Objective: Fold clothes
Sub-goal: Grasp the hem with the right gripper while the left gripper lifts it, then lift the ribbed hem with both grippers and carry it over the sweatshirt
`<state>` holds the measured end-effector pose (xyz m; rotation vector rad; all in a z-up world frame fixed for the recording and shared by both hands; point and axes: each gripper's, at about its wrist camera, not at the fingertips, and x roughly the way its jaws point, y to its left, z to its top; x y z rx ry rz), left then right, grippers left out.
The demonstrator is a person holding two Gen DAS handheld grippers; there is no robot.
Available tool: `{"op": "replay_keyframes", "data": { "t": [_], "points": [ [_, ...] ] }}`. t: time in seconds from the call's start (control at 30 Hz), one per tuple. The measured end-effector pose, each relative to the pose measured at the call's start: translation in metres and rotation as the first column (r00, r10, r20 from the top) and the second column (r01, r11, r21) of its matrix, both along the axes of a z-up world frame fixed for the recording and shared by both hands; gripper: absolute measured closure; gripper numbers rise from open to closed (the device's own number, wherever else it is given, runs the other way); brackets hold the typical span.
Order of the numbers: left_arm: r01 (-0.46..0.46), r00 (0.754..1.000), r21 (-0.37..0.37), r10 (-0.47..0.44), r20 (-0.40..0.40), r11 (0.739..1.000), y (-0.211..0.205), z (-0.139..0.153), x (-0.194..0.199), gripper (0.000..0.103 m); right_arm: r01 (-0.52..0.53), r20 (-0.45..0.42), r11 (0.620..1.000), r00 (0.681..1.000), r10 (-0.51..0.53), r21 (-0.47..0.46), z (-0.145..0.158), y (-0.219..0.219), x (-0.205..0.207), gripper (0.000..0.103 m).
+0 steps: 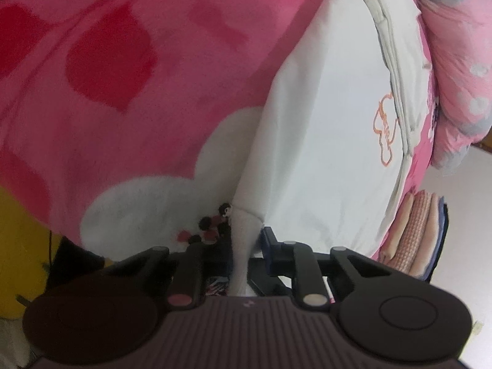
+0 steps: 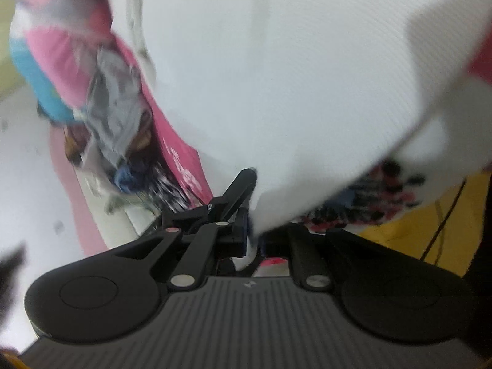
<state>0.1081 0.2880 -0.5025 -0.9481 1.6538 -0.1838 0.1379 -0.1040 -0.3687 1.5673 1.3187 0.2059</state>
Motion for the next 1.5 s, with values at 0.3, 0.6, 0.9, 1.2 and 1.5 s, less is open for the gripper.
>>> {"op": "replay_keyframes", "data": {
  "t": [0.3, 0.6, 0.9, 1.2, 1.5],
  "points": [
    [0.037, 0.999, 0.042, -0.038, 0.019, 0.998, -0.010, 0.001, 0.003, 0.090, -0.138, 0.056, 0.987, 0.988, 0.143, -0.088, 0.010, -0.009, -0.002, 0.070],
    [0.131, 0.987, 0.130, -0.141, 0.076, 0.983, -0.031, 0.011, 0.005, 0.086, -0.201, 0.109, 0.963, 0.969, 0.222, -0.178, 0.028, -0.039, -0.005, 0.070],
    [0.157, 0.980, 0.188, -0.177, 0.095, 0.969, -0.048, 0.015, 0.006, 0.086, -0.179, 0.126, 0.943, 0.967, 0.221, -0.281, 0.042, -0.080, -0.006, 0.069],
    [0.156, 0.977, 0.217, -0.182, 0.109, 0.964, -0.053, 0.017, 0.004, 0.086, -0.155, 0.165, 0.884, 0.954, 0.250, -0.442, 0.074, -0.127, -0.006, 0.069],
    [0.169, 0.975, 0.222, -0.196, 0.107, 0.960, -0.041, 0.017, 0.002, 0.087, 0.081, 0.208, 0.760, 0.975, 0.072, -0.645, 0.112, -0.248, -0.016, 0.069]
  ]
}}
